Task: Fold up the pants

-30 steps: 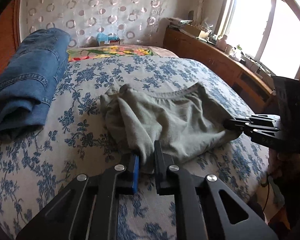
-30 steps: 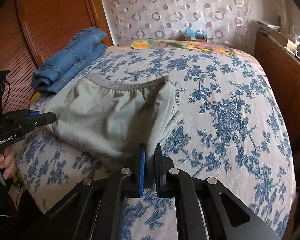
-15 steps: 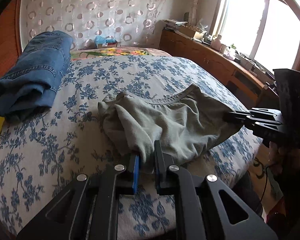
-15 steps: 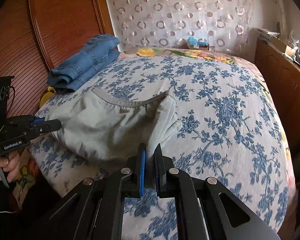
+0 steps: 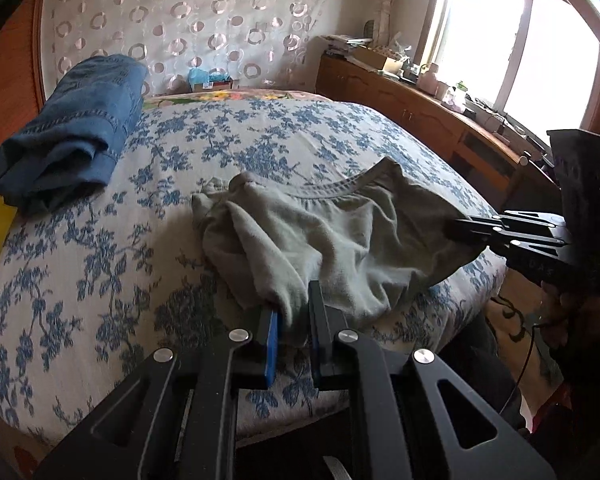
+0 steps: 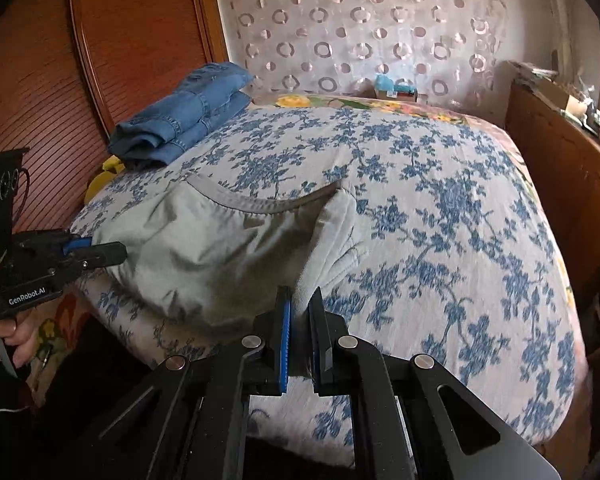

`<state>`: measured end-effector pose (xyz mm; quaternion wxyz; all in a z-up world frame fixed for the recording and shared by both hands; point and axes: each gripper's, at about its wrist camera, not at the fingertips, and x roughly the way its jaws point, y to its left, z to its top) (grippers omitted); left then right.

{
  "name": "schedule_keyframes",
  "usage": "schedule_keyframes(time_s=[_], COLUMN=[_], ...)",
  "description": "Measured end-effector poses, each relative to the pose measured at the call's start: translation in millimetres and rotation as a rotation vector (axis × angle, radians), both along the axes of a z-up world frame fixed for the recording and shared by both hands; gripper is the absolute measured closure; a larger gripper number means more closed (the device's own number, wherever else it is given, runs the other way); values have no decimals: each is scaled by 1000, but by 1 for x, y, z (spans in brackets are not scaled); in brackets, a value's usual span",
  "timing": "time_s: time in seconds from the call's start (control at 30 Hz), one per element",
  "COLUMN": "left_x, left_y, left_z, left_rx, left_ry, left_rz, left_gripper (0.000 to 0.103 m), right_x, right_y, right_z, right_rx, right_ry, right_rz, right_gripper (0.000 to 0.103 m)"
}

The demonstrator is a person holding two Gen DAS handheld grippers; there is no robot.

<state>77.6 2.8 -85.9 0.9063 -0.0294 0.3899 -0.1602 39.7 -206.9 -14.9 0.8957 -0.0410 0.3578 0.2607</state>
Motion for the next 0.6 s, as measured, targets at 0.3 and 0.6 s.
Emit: schedule_keyframes(time_s=[0.3, 0.6], left_x=[0, 1], left_y=[3, 3], left_z=[-6, 0], left_rx=[-1, 1], left_ry=[10, 4], left_rz=[4, 17], left_gripper=[90, 84], right_x=[1, -6], right_y=[0, -1], right_z=[-2, 9], right_rx=[9, 11], right_ry=[12, -16], right_rz=[-11, -17], right_gripper=[95, 88])
